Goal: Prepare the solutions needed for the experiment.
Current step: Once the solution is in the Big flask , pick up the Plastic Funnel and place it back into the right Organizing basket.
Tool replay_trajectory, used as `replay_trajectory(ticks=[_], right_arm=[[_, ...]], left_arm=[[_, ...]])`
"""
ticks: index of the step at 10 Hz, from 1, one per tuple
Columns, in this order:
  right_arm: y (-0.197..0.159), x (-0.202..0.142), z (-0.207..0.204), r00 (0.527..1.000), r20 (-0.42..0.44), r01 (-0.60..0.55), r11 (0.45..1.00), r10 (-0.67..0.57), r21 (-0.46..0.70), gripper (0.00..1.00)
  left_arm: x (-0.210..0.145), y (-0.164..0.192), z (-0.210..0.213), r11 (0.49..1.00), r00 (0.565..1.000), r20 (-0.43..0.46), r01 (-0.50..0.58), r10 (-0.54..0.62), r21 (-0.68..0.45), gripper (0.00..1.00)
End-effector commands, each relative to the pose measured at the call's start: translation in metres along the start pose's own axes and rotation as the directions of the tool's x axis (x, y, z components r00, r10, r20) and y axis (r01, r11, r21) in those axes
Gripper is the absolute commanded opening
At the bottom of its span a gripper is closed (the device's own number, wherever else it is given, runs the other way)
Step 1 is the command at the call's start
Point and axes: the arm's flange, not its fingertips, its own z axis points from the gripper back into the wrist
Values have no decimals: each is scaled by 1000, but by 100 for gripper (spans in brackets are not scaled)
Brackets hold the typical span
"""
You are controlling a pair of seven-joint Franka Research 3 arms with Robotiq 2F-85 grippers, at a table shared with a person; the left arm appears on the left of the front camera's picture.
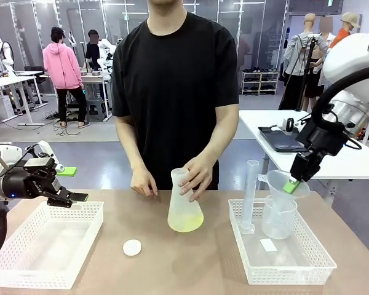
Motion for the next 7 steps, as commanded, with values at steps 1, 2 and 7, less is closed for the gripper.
replay_trajectory(ticks=[1,2,7], right_arm=[[-4,-11,-11,1000,2,-2,999,3,-33,0],[-7,-14,-18,1000,2,0,999,0,-39,0],[-15,-19,-35,998,-29,50,998,-51,-37,0]], left_arm=[[0,-1,-1,1000,1000,0,2,-2,-5,100],[0,-1,-1,1000,1000,0,2,-2,-5,100],[0,-1,-1,1000,1000,0,2,-2,-5,100]])
